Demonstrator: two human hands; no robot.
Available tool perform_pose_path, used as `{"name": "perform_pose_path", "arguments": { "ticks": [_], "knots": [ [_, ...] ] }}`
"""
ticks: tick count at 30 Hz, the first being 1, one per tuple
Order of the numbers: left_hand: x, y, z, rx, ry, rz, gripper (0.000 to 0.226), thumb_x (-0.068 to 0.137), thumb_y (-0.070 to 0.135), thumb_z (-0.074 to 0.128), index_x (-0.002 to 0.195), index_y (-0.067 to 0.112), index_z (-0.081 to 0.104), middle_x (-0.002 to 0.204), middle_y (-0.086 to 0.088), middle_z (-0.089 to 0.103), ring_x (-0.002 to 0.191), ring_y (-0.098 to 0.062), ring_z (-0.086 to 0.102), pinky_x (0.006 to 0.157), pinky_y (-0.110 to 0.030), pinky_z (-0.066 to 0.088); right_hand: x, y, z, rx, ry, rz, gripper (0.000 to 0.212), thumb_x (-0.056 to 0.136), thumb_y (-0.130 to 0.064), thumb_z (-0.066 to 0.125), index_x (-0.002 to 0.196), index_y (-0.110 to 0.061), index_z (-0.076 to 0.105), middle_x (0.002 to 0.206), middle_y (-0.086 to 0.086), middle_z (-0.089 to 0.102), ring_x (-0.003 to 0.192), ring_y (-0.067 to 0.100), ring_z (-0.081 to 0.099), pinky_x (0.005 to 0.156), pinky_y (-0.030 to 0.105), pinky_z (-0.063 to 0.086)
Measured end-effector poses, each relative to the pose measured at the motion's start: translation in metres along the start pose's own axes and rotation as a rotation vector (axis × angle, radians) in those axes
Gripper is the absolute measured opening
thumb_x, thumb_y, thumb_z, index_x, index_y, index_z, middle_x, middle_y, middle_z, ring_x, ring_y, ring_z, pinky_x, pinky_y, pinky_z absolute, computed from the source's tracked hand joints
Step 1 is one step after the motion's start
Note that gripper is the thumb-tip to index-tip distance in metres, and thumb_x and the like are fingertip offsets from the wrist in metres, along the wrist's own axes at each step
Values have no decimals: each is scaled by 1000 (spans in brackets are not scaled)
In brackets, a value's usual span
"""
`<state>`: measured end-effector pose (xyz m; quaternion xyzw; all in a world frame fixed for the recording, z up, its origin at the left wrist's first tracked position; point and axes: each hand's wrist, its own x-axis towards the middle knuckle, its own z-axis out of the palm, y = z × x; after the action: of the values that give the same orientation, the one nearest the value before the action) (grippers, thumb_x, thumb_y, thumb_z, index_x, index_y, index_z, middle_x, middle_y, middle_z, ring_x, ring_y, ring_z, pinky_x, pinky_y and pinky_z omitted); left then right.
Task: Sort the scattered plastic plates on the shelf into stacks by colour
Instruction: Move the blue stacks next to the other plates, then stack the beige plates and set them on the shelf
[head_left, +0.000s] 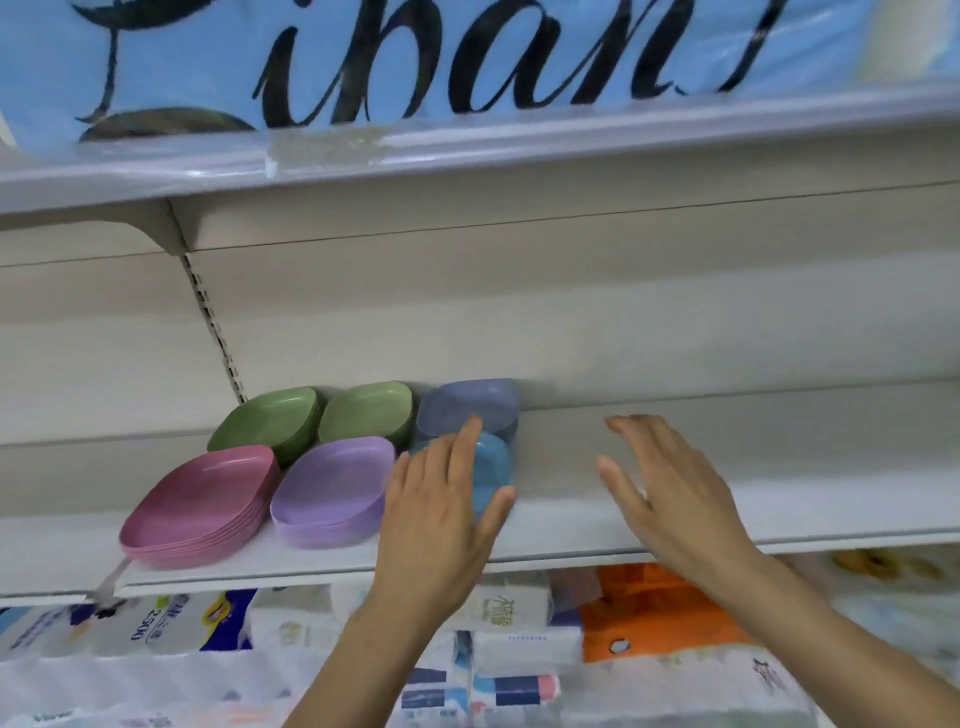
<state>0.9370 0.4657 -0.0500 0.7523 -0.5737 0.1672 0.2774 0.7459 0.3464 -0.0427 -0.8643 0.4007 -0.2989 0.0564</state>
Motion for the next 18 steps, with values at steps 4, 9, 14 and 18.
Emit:
{"name": "perform_pose_path", "arguments": {
  "ticks": [4, 9, 14, 18],
  "knots": [
    [0, 89, 17, -61, -55, 90, 69, 91, 61, 30, 143, 18, 41, 127, -7, 59, 111, -28, 58, 97, -42, 45, -45, 62, -49, -86, 65, 42, 56, 92, -53, 27, 131, -22, 50, 127, -2, 55, 109, 22, 58, 84, 35, 45],
    [-3, 219, 45, -179, -97, 202, 67, 91, 61, 30, 145, 23, 39, 130, -1, 55, 114, -23, 54, 91, -36, 45, -106, 159, -139, -205, 122, 90, 51, 95, -48, 37, 137, -21, 44, 129, -3, 50, 107, 21, 57, 76, 33, 45],
    [4, 359, 79, -228, -123, 361, 64, 90, 63, 28, 136, 24, 50, 126, 2, 55, 112, -22, 55, 83, -36, 47, -160, 260, -226, -388, 113, 121, 47, 96, -42, 47, 136, -18, 46, 125, 3, 52, 100, 28, 60, 64, 34, 43],
    [10, 458, 102, -321, -194, 431, 58, 95, 62, 32, 141, 28, 43, 135, 5, 48, 121, -17, 48, 91, -34, 45, -191, 331, -281, -419, 63, 267, 47, 98, -45, 40, 141, -25, 38, 131, -3, 45, 104, 23, 58, 65, 32, 42]
  ]
}}
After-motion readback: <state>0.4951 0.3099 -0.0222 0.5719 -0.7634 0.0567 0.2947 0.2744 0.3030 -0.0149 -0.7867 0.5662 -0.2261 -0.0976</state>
